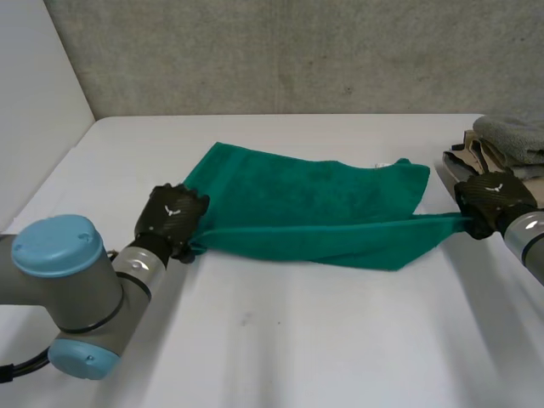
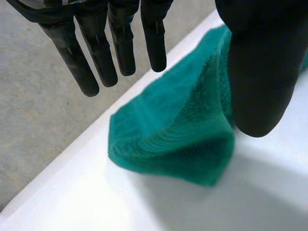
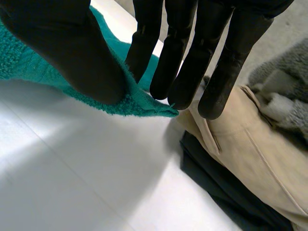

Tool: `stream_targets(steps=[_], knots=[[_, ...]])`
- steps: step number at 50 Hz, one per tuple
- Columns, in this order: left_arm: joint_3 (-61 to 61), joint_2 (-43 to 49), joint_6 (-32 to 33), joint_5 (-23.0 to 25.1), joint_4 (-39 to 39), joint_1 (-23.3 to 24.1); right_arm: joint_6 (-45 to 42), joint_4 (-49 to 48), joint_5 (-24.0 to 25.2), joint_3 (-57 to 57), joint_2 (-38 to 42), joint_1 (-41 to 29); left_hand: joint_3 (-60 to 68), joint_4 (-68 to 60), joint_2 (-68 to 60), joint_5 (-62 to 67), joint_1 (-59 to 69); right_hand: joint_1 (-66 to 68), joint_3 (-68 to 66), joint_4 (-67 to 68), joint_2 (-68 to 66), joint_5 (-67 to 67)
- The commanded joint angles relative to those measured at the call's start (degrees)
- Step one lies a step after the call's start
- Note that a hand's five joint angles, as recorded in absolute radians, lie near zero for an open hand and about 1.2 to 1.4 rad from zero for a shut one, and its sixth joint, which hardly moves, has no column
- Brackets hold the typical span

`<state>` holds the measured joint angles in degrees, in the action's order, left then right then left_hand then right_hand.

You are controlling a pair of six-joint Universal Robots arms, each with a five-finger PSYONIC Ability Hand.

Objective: Fold the laundry.

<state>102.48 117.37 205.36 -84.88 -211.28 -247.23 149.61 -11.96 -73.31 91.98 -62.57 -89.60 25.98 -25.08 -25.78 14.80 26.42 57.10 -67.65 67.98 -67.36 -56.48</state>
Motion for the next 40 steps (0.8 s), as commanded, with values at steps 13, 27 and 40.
stream_targets(steps=[13,27,40], knots=[[-1.0,-5.7,-10.9,-0.4,16.1,-3.2,0.0,0.0,-0.2,-0.6,-0.7,2.8,10.3,-11.2,-10.5,11.5,9.9,22.9,-12.3,12.0,-12.6,-13.5],[-7.6,3.1,-12.7,-0.7,15.9,-0.4,-0.1,0.1,-0.1,0.2,-0.6,2.5,11.0,-11.9,-11.2,12.2,10.5,22.9,-12.3,12.0,-12.6,-13.5],[-20.1,14.2,-12.1,-7.8,15.9,4.0,-0.1,0.1,-0.1,1.1,-0.6,2.4,11.0,-11.9,-11.2,12.2,10.5,22.9,-12.3,12.0,-12.6,-13.5]])
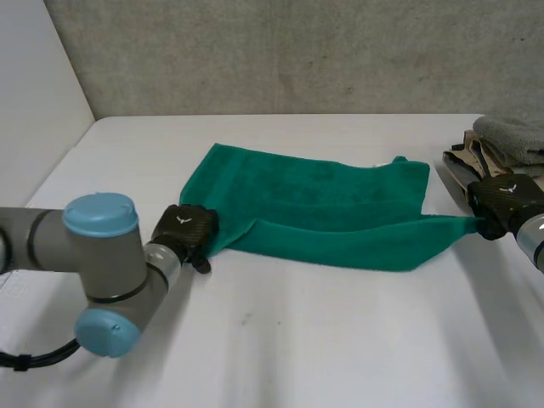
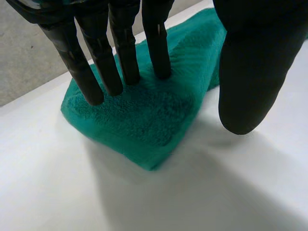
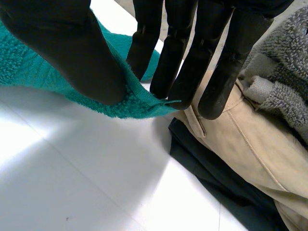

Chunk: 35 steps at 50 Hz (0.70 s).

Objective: Fold the laundry.

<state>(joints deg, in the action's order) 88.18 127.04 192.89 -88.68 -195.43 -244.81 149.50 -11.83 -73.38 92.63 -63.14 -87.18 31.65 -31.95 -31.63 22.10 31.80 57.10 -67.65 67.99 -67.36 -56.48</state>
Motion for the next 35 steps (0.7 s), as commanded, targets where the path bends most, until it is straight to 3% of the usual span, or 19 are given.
stream_targets(steps=[1,22,25,27,32,35], knots=[[-7.0,5.5,0.5,-4.5,0.0,1.8,0.0,0.0,0.1,0.4,0.0,0.0,5.5,-5.2,-5.5,5.0,5.3,22.9,-12.3,12.0,-12.6,-13.5],[-14.9,10.1,0.9,-6.0,-1.2,1.5,-0.1,0.0,0.2,1.2,0.0,0.0,28.2,-27.9,-28.2,27.7,28.0,22.9,-12.3,12.0,-12.6,-13.5],[-14.8,10.0,1.4,-6.1,-2.1,1.2,-0.1,0.0,0.3,1.2,0.0,0.0,41.4,-41.1,-41.5,41.0,41.3,22.9,-12.3,12.0,-12.6,-13.5],[-14.2,9.5,3.2,-6.2,-2.5,0.8,-0.1,0.0,0.3,1.2,0.0,0.0,48.3,-48.0,-48.3,47.9,48.2,22.9,-12.3,12.0,-12.6,-13.5],[-11.3,6.7,9.0,-7.5,-1.9,-0.8,-1.0,1.0,0.2,1.1,-0.2,-0.1,48.3,-48.1,-48.4,47.9,48.2,22.9,-12.3,12.0,-12.6,-13.5],[-5.3,0.0,12.8,-7.7,-1.9,-2.8,-3.3,3.6,0.3,1.4,-2.7,-0.4,48.3,-48.1,-48.4,47.9,48.2,22.9,-12.3,12.0,-12.6,-13.5]])
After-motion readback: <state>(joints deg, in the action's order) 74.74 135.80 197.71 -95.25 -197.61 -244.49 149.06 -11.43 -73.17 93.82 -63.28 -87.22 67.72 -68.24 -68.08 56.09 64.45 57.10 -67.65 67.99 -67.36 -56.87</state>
